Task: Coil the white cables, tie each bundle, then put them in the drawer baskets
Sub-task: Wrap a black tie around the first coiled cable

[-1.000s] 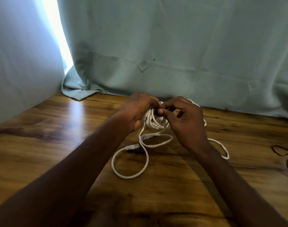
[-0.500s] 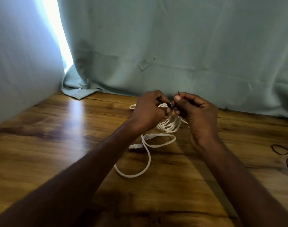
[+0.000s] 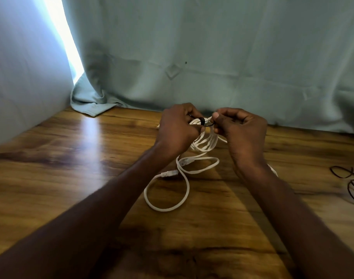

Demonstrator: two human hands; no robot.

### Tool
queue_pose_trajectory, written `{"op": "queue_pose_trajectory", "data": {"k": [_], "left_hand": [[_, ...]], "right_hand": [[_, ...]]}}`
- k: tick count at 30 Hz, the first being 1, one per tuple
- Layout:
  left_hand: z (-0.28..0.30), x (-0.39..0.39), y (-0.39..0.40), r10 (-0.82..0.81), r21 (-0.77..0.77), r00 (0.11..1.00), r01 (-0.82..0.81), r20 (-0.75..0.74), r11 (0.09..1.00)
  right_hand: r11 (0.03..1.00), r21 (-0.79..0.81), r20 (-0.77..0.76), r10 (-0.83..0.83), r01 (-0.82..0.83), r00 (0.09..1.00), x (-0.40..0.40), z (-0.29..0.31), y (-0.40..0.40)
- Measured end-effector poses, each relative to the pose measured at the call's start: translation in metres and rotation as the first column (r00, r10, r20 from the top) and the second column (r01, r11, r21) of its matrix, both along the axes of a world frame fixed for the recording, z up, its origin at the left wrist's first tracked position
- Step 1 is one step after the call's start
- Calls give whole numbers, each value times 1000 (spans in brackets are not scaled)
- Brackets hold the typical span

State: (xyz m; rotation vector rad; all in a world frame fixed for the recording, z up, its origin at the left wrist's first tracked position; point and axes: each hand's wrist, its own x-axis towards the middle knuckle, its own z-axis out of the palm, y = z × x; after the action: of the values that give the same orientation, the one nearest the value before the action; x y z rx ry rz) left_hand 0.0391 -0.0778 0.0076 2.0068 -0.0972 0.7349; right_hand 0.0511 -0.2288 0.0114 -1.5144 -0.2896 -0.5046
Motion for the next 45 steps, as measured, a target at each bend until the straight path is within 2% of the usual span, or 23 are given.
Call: {"op": "queue_pose_trajectory", "data": {"k": [3, 7, 10, 16, 27, 34, 38, 40, 45], "left_hand": [[-2, 4, 5, -27, -119, 999, 23, -40, 993], [-2, 2, 7, -60, -165, 997, 51, -49, 985], [1, 0, 4, -81, -191, 995, 70, -53, 979], [2, -2, 1, -112, -207, 991, 94, -72, 974], [2, -2, -1, -116, -187, 990, 99, -82, 977], [2, -3, 5, -185, -245, 980, 164, -68, 956], [4, -3, 11, -240, -324, 969, 209, -60, 923], [6, -5, 15, -286, -348, 956, 249, -60, 904], [10, -6, 11, -393, -340, 918, 355, -49, 871]], "right_hand": [[995, -100, -12, -32, 30, 999, 5, -2, -3], [950, -285, 68, -113, 127, 991, 7, -6, -1], [911, -352, 136, -178, 216, 975, 5, -8, 1], [901, -343, 205, -205, 266, 957, 3, -8, 0], [814, -462, 311, -221, 351, 924, -2, -6, 2], [871, -464, 231, -60, 164, 971, 3, -5, -2], [867, -488, 207, 2, 101, 978, 4, -4, -3], [861, -496, 212, -10, 116, 977, 5, -3, -3], [906, -365, 227, -136, 214, 964, 2, -1, -3]]}}
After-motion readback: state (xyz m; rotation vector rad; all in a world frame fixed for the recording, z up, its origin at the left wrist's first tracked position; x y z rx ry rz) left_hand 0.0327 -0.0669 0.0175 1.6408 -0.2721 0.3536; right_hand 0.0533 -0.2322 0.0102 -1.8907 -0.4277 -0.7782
